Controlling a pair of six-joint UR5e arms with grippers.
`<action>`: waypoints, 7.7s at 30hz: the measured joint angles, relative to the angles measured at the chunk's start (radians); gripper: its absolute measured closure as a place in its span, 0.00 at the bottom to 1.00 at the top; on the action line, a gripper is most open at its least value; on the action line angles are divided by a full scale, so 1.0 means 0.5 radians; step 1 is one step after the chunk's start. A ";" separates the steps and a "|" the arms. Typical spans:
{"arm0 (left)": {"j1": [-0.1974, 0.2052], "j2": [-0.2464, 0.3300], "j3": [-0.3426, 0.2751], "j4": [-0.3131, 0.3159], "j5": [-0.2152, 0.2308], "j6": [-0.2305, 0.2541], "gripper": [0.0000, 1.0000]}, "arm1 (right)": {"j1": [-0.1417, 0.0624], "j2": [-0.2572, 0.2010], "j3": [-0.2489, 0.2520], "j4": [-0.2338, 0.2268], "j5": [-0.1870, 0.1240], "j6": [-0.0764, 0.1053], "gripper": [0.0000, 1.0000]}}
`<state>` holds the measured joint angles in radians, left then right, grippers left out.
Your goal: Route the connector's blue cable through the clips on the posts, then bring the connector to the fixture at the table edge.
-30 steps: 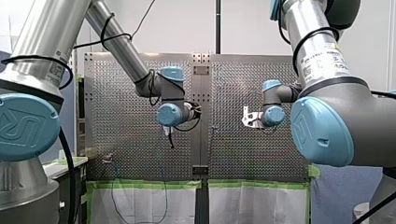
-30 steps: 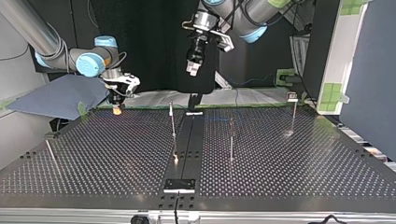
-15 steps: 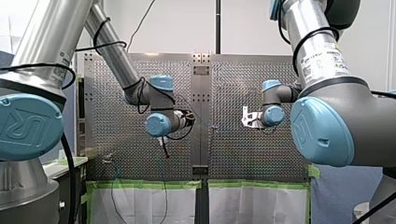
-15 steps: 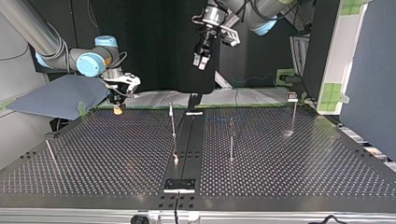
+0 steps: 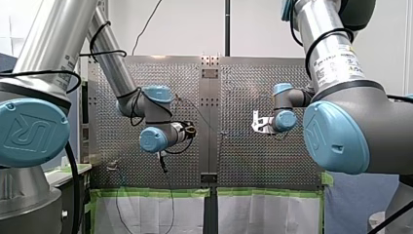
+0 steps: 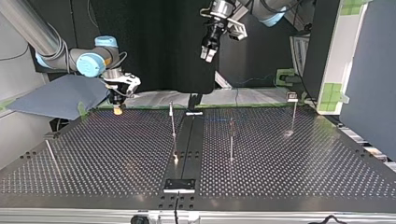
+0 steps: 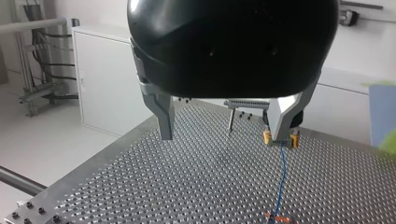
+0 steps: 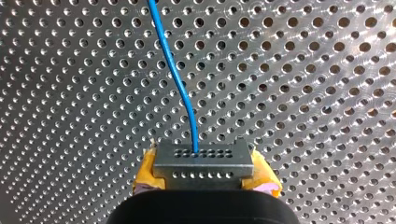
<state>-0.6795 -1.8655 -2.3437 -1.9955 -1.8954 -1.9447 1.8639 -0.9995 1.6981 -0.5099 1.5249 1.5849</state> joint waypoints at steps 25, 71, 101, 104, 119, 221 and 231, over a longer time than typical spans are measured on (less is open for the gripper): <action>-0.034 0.001 -0.379 0.252 0.117 0.354 0.00 | -0.006 0.000 -0.023 0.001 0.000 -0.003 1.00; -0.037 0.000 -0.380 0.201 -0.103 0.482 0.00 | -0.376 -0.403 -0.108 0.230 0.193 -0.133 1.00; -0.022 0.001 -0.353 0.037 -0.109 0.499 0.00 | -0.646 -0.356 -0.188 0.223 -0.231 -0.132 1.00; -0.022 0.002 -0.353 0.025 -0.117 0.504 0.00 | -0.667 -0.345 -0.205 0.228 -0.277 -0.141 1.00; -0.022 0.000 -0.350 -0.016 -0.165 0.539 0.00 | -0.716 -0.330 -0.219 0.180 -0.505 -0.134 1.00; -0.017 0.001 -0.328 -0.025 -0.187 0.533 0.00 | -0.830 -0.163 -0.379 0.065 -1.069 -0.104 1.00; -0.017 0.002 -0.328 -0.025 -0.186 0.534 0.00 | -0.830 -0.160 -0.379 0.052 -1.063 -0.098 1.00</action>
<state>-0.6880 -1.8648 -2.5077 -2.0082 -1.9885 -1.6778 1.4491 -1.0795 1.5088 -0.4838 0.9934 1.5358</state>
